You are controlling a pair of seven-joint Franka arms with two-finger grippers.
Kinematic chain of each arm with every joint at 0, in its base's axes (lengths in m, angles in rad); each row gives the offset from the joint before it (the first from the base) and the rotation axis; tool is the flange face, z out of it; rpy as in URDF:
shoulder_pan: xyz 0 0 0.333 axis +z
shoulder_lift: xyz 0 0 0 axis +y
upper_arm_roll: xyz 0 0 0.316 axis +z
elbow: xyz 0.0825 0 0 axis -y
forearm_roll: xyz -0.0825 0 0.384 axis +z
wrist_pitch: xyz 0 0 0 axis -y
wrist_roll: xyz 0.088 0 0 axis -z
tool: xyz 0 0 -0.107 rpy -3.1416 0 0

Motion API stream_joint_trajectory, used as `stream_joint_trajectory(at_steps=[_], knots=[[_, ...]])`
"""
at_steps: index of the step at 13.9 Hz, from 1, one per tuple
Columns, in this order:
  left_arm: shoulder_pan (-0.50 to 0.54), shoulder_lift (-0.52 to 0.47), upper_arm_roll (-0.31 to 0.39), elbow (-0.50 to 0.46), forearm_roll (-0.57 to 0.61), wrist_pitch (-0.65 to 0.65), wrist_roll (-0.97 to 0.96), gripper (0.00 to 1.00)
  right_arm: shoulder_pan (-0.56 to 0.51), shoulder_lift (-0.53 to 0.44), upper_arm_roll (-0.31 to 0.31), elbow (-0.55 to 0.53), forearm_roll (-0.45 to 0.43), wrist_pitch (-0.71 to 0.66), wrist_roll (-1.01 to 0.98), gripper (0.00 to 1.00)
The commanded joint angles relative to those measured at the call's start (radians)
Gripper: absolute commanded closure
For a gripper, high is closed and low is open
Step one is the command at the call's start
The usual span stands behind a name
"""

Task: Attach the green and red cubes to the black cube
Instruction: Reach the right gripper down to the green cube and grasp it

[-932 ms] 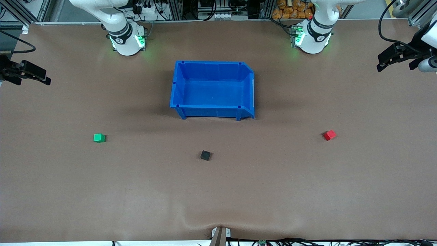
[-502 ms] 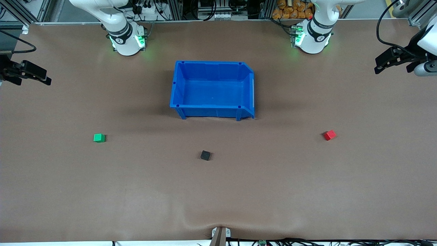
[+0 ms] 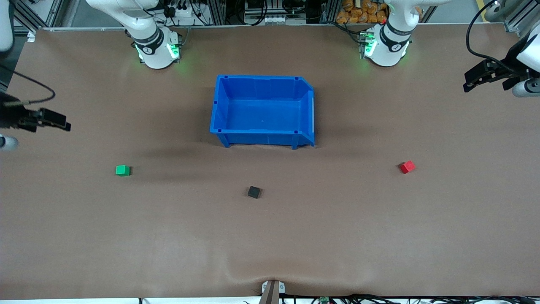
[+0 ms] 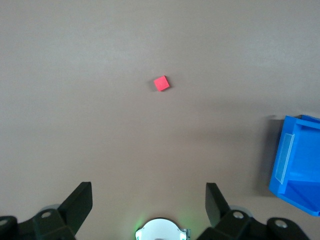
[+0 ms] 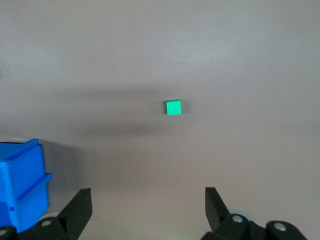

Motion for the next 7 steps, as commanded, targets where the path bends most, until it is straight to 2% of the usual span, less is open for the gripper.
stream_joint_trajectory(at_steps=[1,3,7], knots=[[0.009,0.015,0.0,0.027,-0.021,-0.027,0.008,0.0,-0.015,0.07,0.008,0.008,0.019,0.008,-0.029,0.0],[0.009,0.015,0.0,0.02,-0.021,-0.029,0.008,0.0,-0.025,0.13,0.007,-0.014,0.019,0.037,-0.029,0.0],[0.007,0.016,0.0,0.015,-0.021,-0.043,0.005,0.0,-0.033,0.121,0.007,-0.222,0.002,0.249,-0.06,0.0]])
